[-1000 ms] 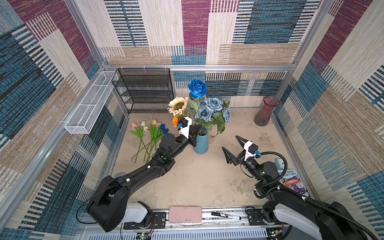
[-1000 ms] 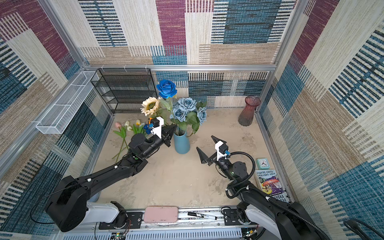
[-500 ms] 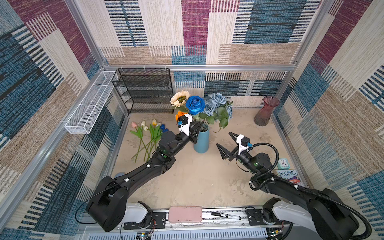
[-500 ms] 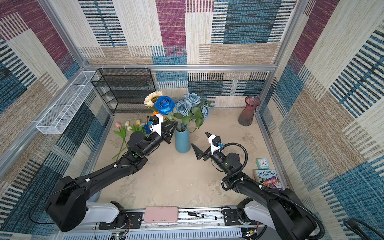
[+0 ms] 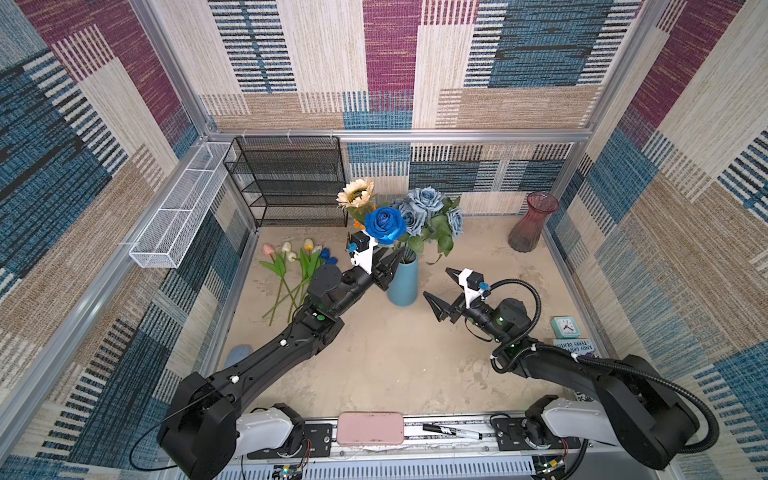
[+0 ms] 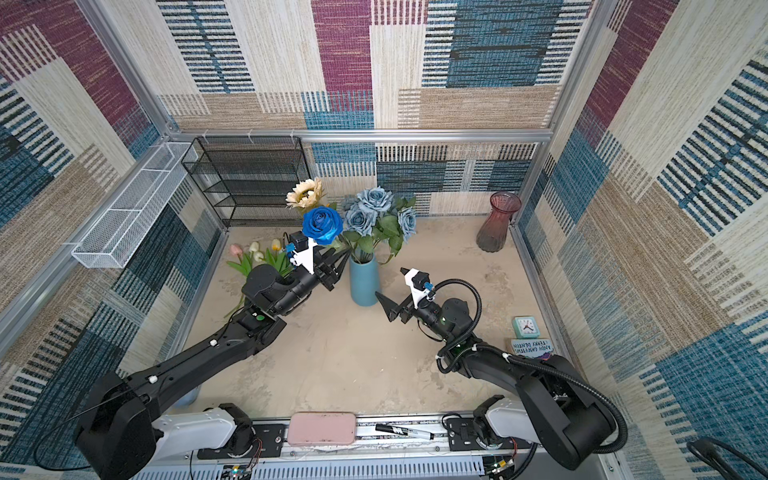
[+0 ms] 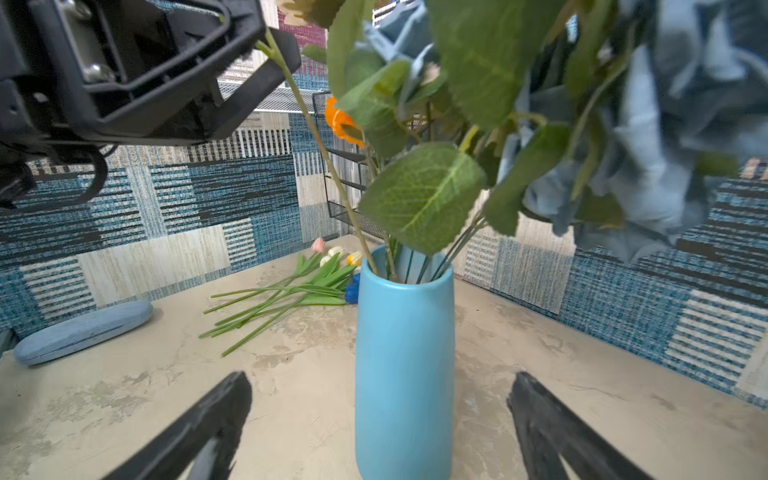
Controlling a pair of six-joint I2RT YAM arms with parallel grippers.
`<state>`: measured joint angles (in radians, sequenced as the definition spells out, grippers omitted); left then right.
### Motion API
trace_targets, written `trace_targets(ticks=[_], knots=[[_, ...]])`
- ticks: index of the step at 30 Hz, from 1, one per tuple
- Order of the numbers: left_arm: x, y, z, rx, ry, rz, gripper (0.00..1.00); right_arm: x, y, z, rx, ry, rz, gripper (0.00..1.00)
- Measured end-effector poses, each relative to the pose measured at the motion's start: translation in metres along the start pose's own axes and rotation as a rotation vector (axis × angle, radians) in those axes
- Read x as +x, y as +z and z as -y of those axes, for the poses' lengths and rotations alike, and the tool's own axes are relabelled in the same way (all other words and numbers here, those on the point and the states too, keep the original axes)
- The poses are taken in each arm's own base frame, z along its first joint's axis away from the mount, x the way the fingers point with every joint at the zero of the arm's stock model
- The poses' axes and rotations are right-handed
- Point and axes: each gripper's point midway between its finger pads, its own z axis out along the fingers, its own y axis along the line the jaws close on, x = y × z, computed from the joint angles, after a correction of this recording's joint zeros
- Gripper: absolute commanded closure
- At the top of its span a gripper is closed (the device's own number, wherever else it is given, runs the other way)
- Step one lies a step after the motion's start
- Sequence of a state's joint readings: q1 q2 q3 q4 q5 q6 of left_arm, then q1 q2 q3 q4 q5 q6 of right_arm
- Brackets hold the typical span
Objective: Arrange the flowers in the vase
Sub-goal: 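Open and withdraw the left gripper while the right gripper closes on the vase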
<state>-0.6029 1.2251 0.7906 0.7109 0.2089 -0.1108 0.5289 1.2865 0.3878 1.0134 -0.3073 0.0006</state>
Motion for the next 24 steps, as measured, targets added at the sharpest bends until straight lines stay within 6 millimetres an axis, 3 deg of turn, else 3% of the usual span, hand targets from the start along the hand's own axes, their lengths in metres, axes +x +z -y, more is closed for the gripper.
trace_targets(ticks=[4, 11, 18, 24], knots=[[0.007, -0.013, 0.002, -0.002, 0.01, -0.026, 0.19, 0.006, 0.013, -0.001, -0.027, 0.0, -0.019, 0.0], [0.021, -0.03, 0.004, -0.004, 0.022, -0.061, 0.03, 0.02, 0.036, 0.001, -0.053, 0.004, -0.052, 0.0], [0.034, -0.048, 0.004, -0.02, 0.037, -0.081, 0.0, 0.03, 0.061, 0.009, -0.055, -0.006, -0.064, 0.0], [0.061, -0.067, 0.003, -0.04, 0.031, -0.133, 0.0, 0.04, 0.085, 0.018, -0.046, -0.009, -0.068, 0.0]])
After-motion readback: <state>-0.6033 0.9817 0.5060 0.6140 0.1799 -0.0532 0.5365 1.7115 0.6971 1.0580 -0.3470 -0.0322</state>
